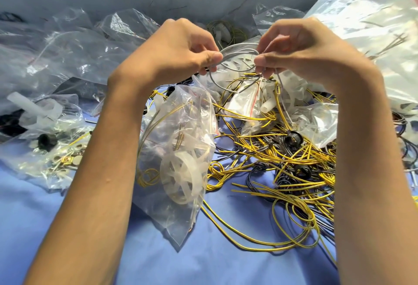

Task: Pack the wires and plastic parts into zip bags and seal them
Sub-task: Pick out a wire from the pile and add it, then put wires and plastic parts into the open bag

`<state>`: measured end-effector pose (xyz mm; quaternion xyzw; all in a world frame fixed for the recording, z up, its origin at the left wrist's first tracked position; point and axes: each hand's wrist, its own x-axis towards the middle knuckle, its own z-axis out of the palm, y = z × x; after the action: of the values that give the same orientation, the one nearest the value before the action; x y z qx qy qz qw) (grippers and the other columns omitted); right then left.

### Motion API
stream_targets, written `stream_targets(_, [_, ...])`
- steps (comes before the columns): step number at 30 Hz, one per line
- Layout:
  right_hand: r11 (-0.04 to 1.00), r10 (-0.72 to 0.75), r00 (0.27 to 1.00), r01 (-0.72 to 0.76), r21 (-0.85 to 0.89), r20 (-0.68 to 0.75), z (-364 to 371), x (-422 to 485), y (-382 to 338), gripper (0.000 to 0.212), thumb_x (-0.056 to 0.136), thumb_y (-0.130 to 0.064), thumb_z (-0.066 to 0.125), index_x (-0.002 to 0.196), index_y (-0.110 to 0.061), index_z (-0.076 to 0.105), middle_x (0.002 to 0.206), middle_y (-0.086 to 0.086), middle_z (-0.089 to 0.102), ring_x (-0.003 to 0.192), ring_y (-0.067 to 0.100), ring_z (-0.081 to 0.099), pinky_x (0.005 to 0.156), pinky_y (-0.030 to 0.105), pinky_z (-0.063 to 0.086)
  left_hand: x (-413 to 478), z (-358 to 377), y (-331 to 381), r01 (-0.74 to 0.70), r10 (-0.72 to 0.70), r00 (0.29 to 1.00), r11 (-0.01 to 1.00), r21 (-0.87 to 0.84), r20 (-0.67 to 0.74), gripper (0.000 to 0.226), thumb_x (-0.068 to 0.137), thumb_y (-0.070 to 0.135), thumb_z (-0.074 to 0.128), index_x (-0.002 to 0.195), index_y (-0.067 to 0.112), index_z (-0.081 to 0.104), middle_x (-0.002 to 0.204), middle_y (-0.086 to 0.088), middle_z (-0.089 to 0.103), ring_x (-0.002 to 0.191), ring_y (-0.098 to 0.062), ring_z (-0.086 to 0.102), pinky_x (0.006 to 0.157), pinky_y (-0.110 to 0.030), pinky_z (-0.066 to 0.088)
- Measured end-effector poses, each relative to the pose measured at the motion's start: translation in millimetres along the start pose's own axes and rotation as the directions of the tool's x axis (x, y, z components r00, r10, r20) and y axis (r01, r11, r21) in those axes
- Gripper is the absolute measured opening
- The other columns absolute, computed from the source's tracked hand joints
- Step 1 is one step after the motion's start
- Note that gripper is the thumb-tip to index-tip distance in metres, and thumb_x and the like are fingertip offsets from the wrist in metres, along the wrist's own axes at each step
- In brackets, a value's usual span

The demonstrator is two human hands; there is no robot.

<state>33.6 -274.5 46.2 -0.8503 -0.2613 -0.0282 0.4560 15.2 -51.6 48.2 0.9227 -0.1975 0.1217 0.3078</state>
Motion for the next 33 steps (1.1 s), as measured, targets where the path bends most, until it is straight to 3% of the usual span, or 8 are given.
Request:
stream_targets(4, [1.0, 0.002, 1.0, -0.002, 0.022, -0.007, 1, 0, 0, 0.03, 0.085, -0.01, 0.068, 0.112, -0.014, 0.056, 0.079, 0.006, 0.072, 0.067, 0.011, 0.067, 0.069, 0.024, 0.054, 0, -2, -2, -0.012, 0.012, 1.0, 1.0, -0.013, 0.016, 0.012, 0.09, 0.021, 0.063, 0.08, 0.019, 0.07, 0.078, -0.002, 0.072, 0.074, -0.014, 0.069, 0.073, -0.041, 0.058])
stream_targets(14, [0.998, -0.01, 1.0, 0.01, -0.064, 0.003, 3, 1, -2, 0.019, 0.086, -0.011, 0.067, 0.105, -0.012, 0.067, 0.086, 0.011, 0.072, 0.071, 0.015, 0.067, 0.083, 0.036, 0.054, 1, -4, -5, 0.001, 0.0, 1.0, 1.0, -0.021, 0.021, 0.01, 0.091, 0.013, 0.059, 0.092, 0.014, 0.069, 0.077, 0.004, 0.071, 0.07, -0.013, 0.067, 0.066, -0.029, 0.055])
stream_targets(17, [0.997, -0.014, 1.0, 0.014, -0.082, -0.002, 3, 1, -1, 0.018, 0.084, -0.015, 0.068, 0.101, -0.017, 0.068, 0.083, 0.005, 0.073, 0.072, 0.012, 0.069, 0.085, 0.038, 0.055, 1, -3, -5, 0.001, 0.0, 0.999, 1.0, -0.005, 0.036, 0.01, 0.093, 0.015, 0.058, 0.092, 0.02, 0.067, 0.074, 0.007, 0.069, 0.06, -0.004, 0.061, 0.063, -0.02, 0.051])
stream_targets(21, [0.998, -0.018, 1.0, 0.019, -0.057, 0.007, 5, 2, -1, 0.016, 0.083, -0.015, 0.068, 0.099, -0.021, 0.068, 0.08, 0.002, 0.073, 0.071, 0.011, 0.069, 0.084, 0.036, 0.055, 2, -5, -7, 0.034, -0.04, 0.994, 0.998, 0.06, 0.101, 0.018, 0.094, 0.013, 0.055, 0.092, 0.027, 0.066, 0.074, 0.01, 0.068, 0.059, -0.01, 0.056, 0.051, -0.006, 0.04])
stream_targets(25, [0.997, -0.028, 1.0, 0.029, -0.076, 0.013, 7, 2, -3, 0.018, 0.085, -0.014, 0.067, 0.101, -0.022, 0.068, 0.084, 0.003, 0.073, 0.073, 0.014, 0.069, 0.086, 0.041, 0.054, 2, -5, -7, 0.028, -0.046, 0.984, 0.994, 0.104, 0.175, 0.025, 0.094, 0.012, 0.053, 0.097, 0.03, 0.071, 0.072, 0.008, 0.066, 0.052, 0.004, 0.049, 0.046, -0.004, 0.033])
stream_targets(33, [0.998, -0.04, 0.999, 0.04, -0.047, 0.005, 6, 1, -5, 0.022, 0.089, -0.012, 0.065, 0.102, -0.029, 0.067, 0.082, 0.004, 0.073, 0.073, 0.017, 0.067, 0.089, 0.049, 0.052, 1, -9, -15, 0.024, -0.041, 0.979, 0.996, 0.086, 0.201, 0.017, 0.095, 0.025, 0.056, 0.094, 0.03, 0.072, 0.068, 0.009, 0.064, 0.049, 0.005, 0.047, 0.044, -0.004, 0.031])
